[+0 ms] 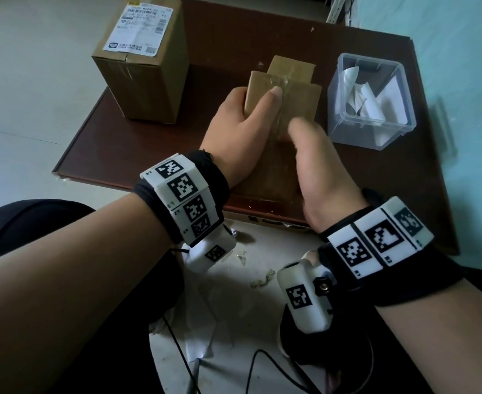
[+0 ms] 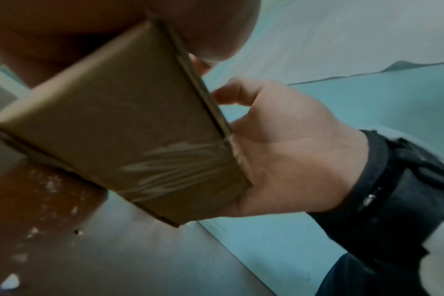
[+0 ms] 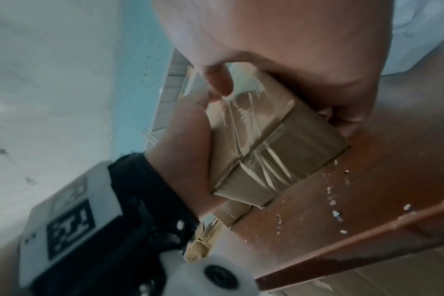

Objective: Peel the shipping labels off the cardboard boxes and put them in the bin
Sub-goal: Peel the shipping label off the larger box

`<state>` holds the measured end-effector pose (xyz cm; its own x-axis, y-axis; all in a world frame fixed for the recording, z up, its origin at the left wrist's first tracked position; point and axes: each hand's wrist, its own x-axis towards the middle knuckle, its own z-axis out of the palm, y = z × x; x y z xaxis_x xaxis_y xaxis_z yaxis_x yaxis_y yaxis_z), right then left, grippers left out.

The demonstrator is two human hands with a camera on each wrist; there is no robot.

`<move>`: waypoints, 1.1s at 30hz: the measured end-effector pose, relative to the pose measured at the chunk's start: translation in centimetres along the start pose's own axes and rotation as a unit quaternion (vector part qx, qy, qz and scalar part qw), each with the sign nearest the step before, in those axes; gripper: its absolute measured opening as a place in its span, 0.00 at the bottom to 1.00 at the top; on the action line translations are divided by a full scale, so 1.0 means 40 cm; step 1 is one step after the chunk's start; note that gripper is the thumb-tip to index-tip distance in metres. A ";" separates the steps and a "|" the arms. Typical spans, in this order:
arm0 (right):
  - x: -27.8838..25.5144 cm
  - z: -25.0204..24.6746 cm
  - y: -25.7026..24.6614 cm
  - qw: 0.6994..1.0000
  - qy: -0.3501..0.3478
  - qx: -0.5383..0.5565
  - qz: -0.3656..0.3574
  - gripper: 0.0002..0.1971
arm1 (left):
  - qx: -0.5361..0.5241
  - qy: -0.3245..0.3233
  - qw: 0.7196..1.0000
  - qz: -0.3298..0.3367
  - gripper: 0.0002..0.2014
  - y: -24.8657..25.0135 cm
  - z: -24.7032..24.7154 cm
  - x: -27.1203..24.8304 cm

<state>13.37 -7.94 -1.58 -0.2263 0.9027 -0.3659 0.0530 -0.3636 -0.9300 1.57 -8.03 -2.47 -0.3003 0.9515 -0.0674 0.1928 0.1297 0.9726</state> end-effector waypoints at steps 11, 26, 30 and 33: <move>0.012 -0.014 0.015 0.998 0.008 -0.052 -0.024 0.30 | 0.027 0.013 0.999 0.029 0.21 -0.002 -0.007 -0.003; 0.013 -0.002 0.023 1.000 -0.008 0.005 -0.018 0.27 | 0.006 0.001 1.000 0.007 0.19 0.006 -0.010 -0.004; 0.021 -0.004 0.009 0.999 -0.014 0.023 -0.025 0.25 | 0.010 0.003 1.000 0.003 0.21 0.002 -0.009 -0.002; 0.029 -0.019 0.025 0.999 -0.001 -0.038 -0.029 0.29 | 0.001 0.004 1.000 0.009 0.22 -0.002 -0.007 -0.002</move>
<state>13.89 -7.08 -2.94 -0.2332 0.9213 -0.3113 0.1130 -0.2923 -0.9496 1.31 -8.21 -2.49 -0.3049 0.9511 -0.0487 0.1996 0.1138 0.9732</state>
